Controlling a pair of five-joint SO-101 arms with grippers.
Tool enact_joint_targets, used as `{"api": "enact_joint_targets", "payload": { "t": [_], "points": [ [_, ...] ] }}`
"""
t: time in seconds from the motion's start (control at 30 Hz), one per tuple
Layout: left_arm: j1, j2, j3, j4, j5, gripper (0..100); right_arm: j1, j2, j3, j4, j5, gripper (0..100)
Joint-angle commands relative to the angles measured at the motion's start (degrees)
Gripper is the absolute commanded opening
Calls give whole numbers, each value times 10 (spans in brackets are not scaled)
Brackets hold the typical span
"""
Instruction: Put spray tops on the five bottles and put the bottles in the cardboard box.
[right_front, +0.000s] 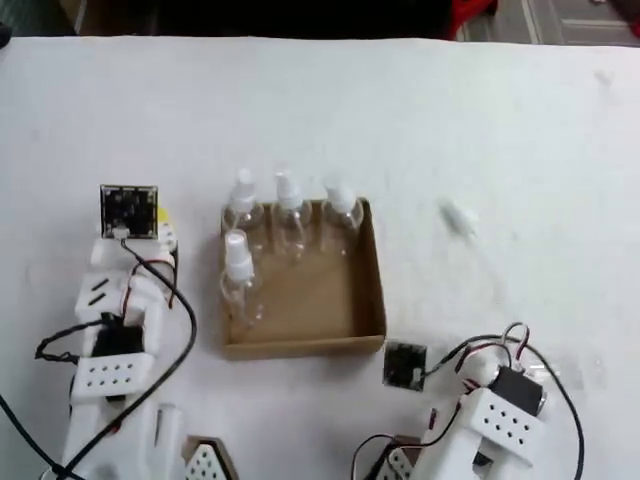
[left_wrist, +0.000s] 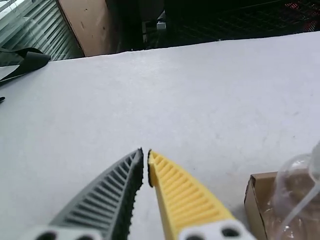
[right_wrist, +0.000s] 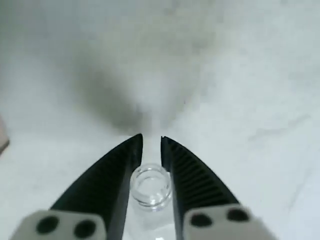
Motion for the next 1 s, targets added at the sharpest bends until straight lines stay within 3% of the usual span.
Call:
{"api": "enact_joint_targets", "payload": {
  "t": [0.0, 0.2, 0.6, 0.83, 0.97],
  "points": [
    [7, 0, -4, -14, -4, 24, -6, 0, -76, -4, -84, 16],
    [7, 0, -4, -14, -4, 24, -44, 1, -176, 79, -176, 17],
    [7, -3, -4, -12, -4, 24, -182, 6, -342, 120, -491, 16],
    [7, -3, -4, -14, -4, 24, -201, 9, -332, 169, -498, 26],
    [7, 0, -4, -15, -4, 24, -265, 61, -274, 235, -415, 142]
  ]
}}
